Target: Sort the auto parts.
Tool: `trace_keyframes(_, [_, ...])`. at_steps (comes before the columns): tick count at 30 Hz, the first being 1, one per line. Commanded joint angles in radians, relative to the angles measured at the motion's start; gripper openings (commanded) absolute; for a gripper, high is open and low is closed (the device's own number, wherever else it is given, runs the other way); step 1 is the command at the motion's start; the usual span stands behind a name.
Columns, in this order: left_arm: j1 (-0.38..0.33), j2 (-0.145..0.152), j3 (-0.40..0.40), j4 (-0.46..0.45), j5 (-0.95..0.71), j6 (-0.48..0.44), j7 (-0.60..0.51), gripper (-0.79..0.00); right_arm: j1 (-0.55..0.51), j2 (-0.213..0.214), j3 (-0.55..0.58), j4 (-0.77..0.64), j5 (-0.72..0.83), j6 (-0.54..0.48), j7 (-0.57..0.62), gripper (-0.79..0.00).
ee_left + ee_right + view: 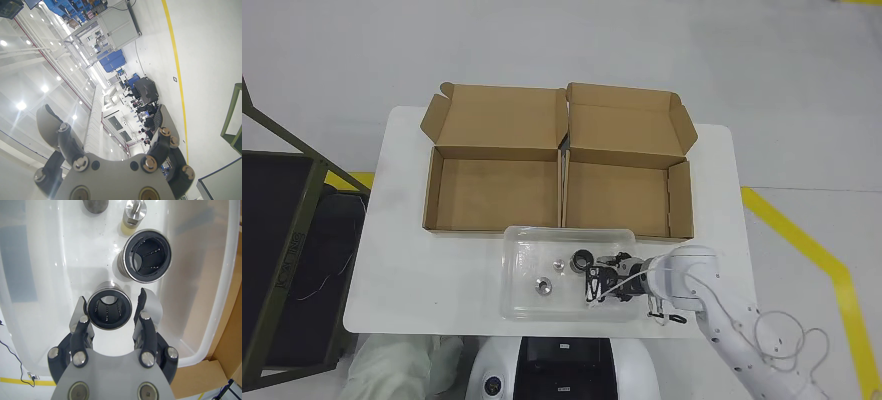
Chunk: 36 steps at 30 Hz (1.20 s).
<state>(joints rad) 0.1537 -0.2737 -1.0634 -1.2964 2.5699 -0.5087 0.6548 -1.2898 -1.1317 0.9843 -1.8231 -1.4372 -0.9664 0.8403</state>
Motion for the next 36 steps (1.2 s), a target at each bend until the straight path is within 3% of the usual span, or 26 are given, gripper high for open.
trace_keyframes(1, [0.000, 0.000, 0.000, 0.000, 0.000, 0.000, 0.000, 0.000, 0.004, 0.001, -0.006, 0.001, 0.004, 0.001, 0.010, -0.351])
trace_keyframes(7, [0.000, 0.000, 0.000, 0.000, 0.000, 0.000, 0.000, 0.000, 0.012, 0.005, -0.018, 0.004, 0.014, 0.008, 0.021, -0.496])
trace_keyframes(9, [0.000, 0.000, 0.000, 0.000, 0.000, 0.000, 0.000, 0.000, 0.015, 0.007, -0.021, 0.002, 0.015, 0.010, 0.023, -0.606])
trace_keyframes(11, [0.000, 0.000, 0.000, 0.000, 0.000, 0.000, 0.000, 0.000, 0.014, 0.010, -0.022, -0.005, 0.020, 0.011, 0.024, -0.785])
trace_keyframes(27, [0.000, 0.000, 0.000, 0.000, 0.000, 0.000, 0.000, 0.000, -0.060, 0.046, 0.065, -0.178, 0.067, 0.056, 0.063, -0.785])
trace_keyframes(36, [0.000, 0.000, 0.000, 0.000, 0.000, 0.000, 0.000, 0.000, -0.074, 0.061, 0.136, -0.252, 0.120, 0.091, -0.009, -0.785])
